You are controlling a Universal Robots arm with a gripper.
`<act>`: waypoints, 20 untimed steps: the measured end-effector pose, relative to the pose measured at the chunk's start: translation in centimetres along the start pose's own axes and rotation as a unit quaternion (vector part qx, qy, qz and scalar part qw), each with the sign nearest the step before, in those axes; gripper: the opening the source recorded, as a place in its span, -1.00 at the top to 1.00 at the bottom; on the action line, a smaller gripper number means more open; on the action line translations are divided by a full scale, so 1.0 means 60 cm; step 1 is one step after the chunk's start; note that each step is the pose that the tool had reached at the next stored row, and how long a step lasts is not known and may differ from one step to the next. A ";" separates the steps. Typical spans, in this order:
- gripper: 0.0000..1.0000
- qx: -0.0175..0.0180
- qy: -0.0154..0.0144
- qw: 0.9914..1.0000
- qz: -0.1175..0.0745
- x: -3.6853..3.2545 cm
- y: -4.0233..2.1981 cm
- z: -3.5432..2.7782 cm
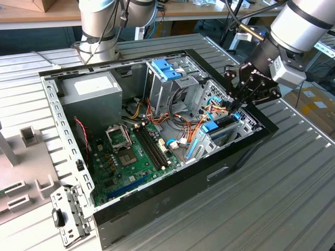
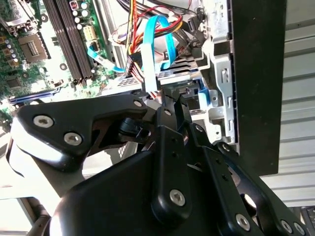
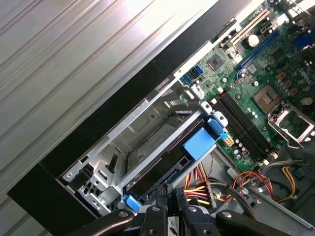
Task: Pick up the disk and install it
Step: 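Insert the first disk wire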
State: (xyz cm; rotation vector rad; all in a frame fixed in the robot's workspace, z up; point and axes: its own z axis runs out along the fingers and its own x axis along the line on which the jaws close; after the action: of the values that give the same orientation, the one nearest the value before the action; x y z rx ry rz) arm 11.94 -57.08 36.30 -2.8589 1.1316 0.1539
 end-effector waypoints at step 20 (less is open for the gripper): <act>0.63 0.008 0.001 0.998 0.064 -0.012 0.011 0.002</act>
State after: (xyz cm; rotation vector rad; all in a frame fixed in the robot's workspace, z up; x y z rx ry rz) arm 10.95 -57.09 36.22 -2.7739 1.3123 0.1470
